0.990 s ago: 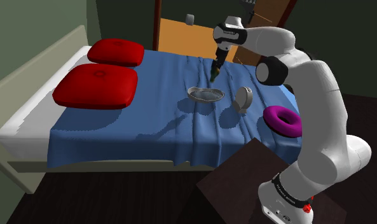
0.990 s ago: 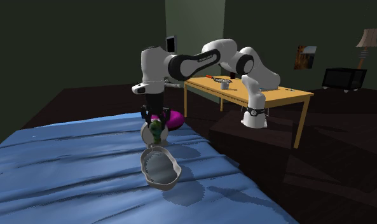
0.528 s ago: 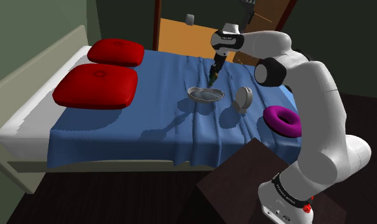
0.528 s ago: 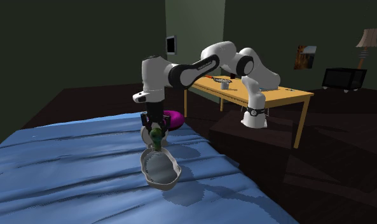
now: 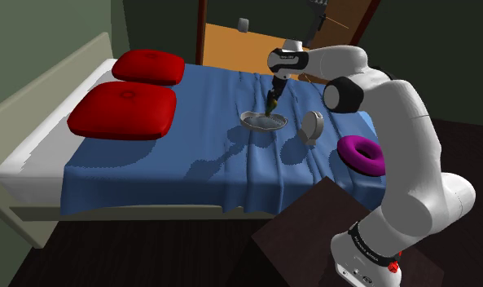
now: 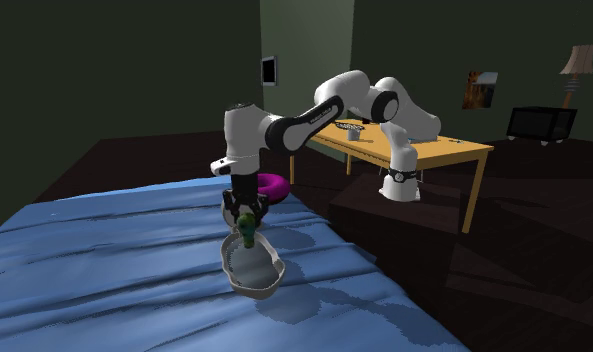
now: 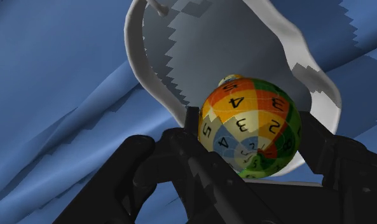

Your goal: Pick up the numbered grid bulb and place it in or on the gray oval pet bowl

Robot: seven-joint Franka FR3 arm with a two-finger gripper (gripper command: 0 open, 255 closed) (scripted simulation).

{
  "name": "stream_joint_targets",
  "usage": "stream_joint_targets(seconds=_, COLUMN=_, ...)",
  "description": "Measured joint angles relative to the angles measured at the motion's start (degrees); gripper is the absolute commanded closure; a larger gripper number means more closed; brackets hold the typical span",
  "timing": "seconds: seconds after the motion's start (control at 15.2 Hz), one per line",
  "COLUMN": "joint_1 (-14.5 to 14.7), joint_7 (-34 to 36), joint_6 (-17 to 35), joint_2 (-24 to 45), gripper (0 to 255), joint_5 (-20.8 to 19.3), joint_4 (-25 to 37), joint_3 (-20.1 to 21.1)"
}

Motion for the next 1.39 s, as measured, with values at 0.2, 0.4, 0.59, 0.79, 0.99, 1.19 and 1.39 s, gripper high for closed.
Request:
stream_joint_targets(seconds=0.2, joint_1=0.0, joint_7=0.0, joint_6=0.2, joint_2=0.2, gripper=255, joint_5=0.0, joint_4=0.0, joint_3=0.0)
stream_joint_targets(seconds=0.4, joint_1=0.0, joint_7=0.0, joint_6=0.3, joint_2=0.2, gripper=255, joint_5=0.0, joint_4=-0.1, joint_3=0.0)
stream_joint_targets(seconds=0.59, joint_1=0.0, joint_7=0.0, joint_6=0.3, joint_2=0.2, gripper=0, joint_5=0.0, joint_4=0.0, joint_3=0.0)
stream_joint_targets(seconds=0.79, joint_1=0.0, joint_7=0.0, joint_6=0.3, joint_2=0.2, gripper=0, joint_5=0.0, joint_4=0.0, joint_3=0.0)
stream_joint_targets(seconds=0.99, joint_1=0.1, joint_7=0.1, joint_6=-1.1, joint_2=-1.1, gripper=0, joint_5=-0.1, joint_4=0.1, joint_3=-0.1)
stream_joint_targets(seconds=1.19, joint_1=-0.3, joint_7=0.3, joint_6=-4.6, joint_2=-1.8, gripper=0, joint_5=-0.4, joint_4=3.1, joint_3=-0.3)
stream_joint_targets(seconds=1.39, joint_1=-0.2, joint_7=0.4, joint_6=-5.0, joint_2=-2.3, gripper=0, joint_5=-0.4, joint_4=2.8, joint_3=-0.3)
